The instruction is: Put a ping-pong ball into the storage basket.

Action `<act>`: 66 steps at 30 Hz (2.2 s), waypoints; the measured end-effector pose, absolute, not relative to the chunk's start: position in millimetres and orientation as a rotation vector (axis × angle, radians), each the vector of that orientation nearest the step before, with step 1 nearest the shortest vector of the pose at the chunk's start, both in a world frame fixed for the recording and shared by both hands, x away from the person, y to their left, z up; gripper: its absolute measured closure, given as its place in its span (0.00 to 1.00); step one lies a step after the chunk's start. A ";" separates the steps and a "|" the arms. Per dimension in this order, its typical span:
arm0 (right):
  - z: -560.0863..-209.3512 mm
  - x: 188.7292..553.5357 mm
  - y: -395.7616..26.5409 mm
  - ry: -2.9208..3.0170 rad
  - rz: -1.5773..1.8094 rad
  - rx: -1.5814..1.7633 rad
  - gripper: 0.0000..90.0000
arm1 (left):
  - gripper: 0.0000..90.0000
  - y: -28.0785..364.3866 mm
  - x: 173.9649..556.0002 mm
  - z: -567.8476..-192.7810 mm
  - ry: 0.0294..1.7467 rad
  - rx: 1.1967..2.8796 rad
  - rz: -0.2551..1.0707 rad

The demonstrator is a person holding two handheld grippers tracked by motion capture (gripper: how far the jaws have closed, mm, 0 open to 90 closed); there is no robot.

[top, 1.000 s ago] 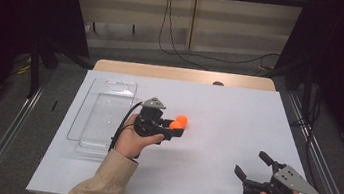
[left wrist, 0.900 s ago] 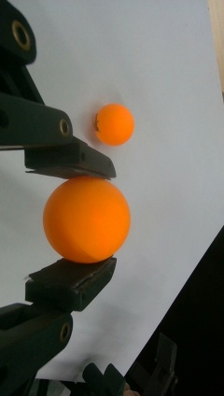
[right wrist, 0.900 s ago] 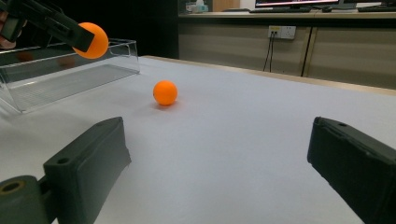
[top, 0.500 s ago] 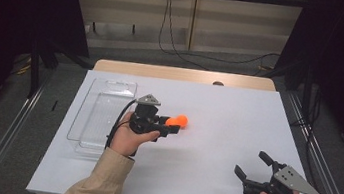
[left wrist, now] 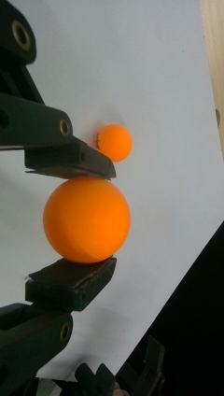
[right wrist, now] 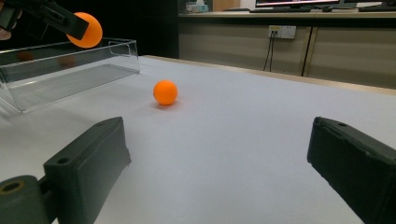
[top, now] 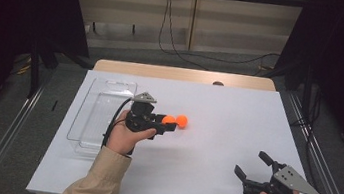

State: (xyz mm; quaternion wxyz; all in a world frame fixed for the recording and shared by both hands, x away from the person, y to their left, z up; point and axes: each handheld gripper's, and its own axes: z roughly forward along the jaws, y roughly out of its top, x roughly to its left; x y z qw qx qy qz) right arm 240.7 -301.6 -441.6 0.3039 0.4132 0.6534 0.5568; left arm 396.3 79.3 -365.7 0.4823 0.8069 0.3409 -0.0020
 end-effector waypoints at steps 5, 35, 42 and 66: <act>-441.6 240.7 -301.6 1.730 1.475 1.095 0.05 | 0.56 82.1 397.3 -365.2 0.838 1.962 0.002; -441.5 240.6 -301.6 1.733 1.475 1.092 0.05 | 0.56 97.8 401.4 -360.4 0.890 1.947 0.033; -441.6 240.7 -301.7 1.730 1.476 1.095 0.05 | 0.56 100.8 402.2 -359.7 0.903 1.941 0.033; -441.6 240.7 -301.7 1.731 1.477 1.095 0.05 | 0.56 112.1 405.0 -357.9 0.945 1.929 0.053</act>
